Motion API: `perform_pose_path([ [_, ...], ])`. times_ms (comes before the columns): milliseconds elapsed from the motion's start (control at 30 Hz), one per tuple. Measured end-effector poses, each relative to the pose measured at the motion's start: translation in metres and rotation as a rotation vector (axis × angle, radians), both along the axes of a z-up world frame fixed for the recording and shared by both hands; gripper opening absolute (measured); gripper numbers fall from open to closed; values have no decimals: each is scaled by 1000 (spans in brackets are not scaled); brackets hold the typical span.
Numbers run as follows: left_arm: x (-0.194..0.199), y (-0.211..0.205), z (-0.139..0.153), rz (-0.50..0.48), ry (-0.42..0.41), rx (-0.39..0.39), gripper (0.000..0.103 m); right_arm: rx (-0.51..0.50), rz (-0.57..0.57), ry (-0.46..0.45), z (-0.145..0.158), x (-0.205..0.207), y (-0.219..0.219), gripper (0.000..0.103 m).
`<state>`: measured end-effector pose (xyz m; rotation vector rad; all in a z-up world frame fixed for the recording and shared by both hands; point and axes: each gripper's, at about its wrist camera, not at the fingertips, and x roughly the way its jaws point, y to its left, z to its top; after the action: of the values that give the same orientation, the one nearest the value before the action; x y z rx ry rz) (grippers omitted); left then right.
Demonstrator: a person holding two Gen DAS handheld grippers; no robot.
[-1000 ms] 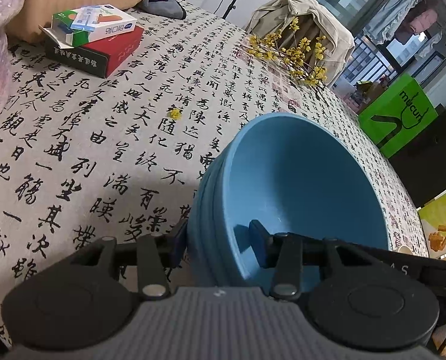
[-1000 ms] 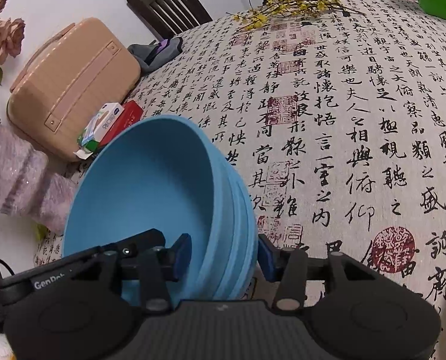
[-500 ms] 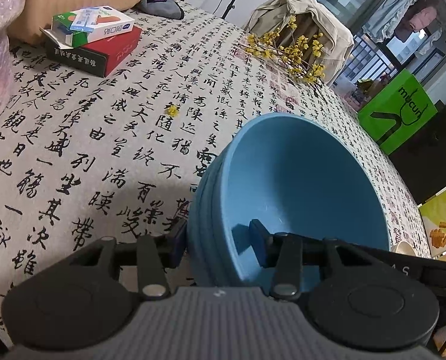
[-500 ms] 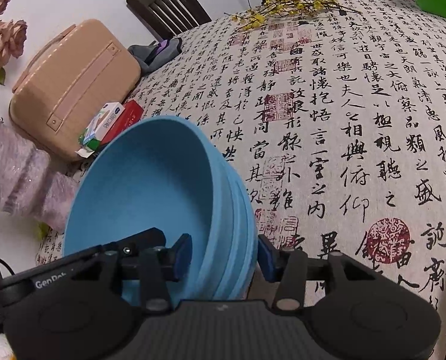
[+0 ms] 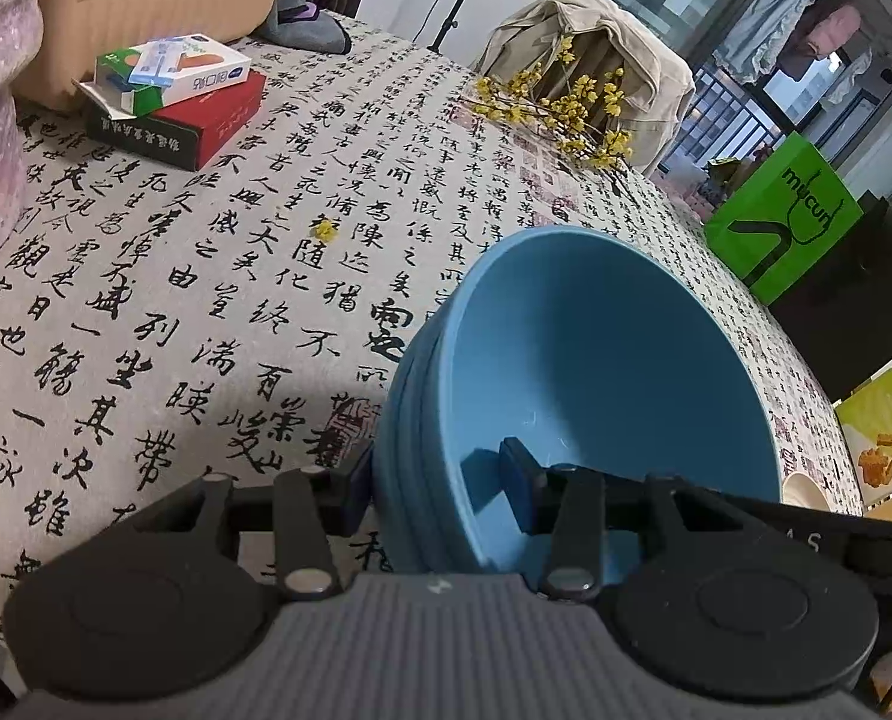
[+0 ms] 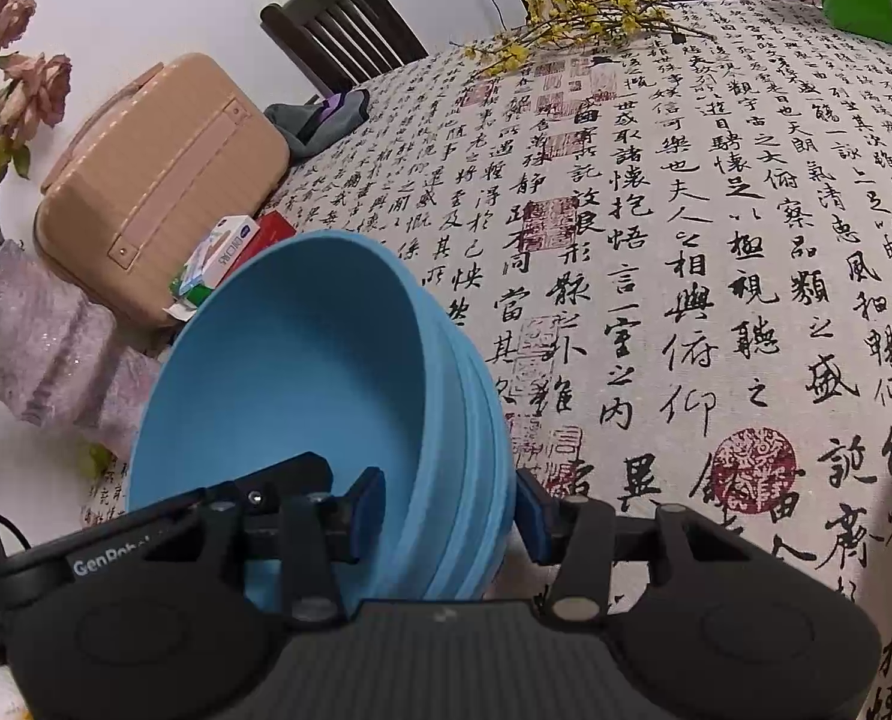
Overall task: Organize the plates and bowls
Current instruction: 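Lift the held blue bowl stack with both tools toward the cream plates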
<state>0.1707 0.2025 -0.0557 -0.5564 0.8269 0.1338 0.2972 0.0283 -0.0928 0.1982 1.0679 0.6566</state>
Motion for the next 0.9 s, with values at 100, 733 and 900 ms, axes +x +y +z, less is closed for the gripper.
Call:
perform_pose_path([
  [100, -1, -3, 2, -1, -5, 1, 45, 3, -2, -5, 2, -2, -4, 46],
  [733, -1, -30, 13, -25, -41, 19, 45, 23, -28, -42, 13, -8, -36, 46],
  [900, -1, -37, 15, -32, -46, 23, 45, 30, -34, -48, 14, -9, -45, 46],
])
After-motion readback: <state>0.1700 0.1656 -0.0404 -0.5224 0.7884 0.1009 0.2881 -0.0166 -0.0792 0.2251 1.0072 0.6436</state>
